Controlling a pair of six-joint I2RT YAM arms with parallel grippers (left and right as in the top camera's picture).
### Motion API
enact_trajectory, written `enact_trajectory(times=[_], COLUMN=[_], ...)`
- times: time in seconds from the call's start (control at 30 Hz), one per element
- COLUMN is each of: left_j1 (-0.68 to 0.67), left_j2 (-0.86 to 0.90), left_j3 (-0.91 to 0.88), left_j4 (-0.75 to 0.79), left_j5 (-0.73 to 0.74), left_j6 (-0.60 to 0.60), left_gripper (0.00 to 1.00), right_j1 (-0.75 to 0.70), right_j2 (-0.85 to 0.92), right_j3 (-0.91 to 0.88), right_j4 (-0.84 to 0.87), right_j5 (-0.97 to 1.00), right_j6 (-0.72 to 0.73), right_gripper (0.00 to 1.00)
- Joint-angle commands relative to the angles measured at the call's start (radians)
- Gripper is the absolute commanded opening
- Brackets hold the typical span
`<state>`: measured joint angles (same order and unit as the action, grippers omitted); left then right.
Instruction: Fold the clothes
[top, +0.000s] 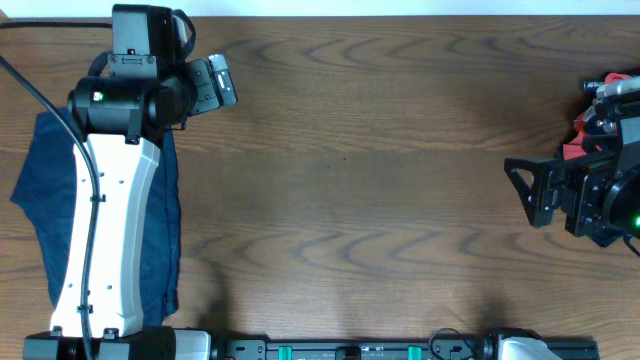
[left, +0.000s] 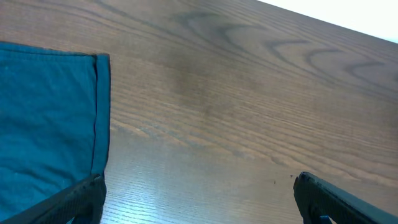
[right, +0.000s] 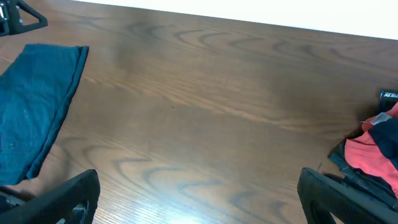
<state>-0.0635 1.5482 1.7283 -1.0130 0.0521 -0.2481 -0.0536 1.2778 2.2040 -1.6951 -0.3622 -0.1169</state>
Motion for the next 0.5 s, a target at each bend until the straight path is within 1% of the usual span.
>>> enact_trajectory(times=[0.0,0.1,0.27,0.37,0.47], left_j1=[0.0,0.0,0.0,0.002,0.002], left_j2=[-0.034,-0.088,-0.204,-0.298,-0.41], left_j3=[-0.002,-0.006,-0.045,-0.124,-0.258], left_j4=[0.013,0.064,0.163,0.233,0.322], left_j5=[-0.008,-0.008,-0.01,-0.02,-0.034], left_j6=[-0.027,-0.058,-0.064,-0.063,-0.064], left_gripper=[0.98,0.98,0.98,0.98,0.98], right_j1=[0.013,0.013,0.013,0.013,0.013], right_j2=[-0.003,-0.003,-0.003,-0.003,-0.003], right_j3=[-0.002,-0.002,-0.002,-0.002,-0.002], right_j4=[-0.003,-0.003,-0.003,-0.003,-0.003], right_j5=[0.007,0.007,0.007,0.007,0.007], right_j6=[-0.012,-0.012,-0.012,-0.012,-0.012], right_gripper=[0.99,0.99,0.99,0.99,0.99])
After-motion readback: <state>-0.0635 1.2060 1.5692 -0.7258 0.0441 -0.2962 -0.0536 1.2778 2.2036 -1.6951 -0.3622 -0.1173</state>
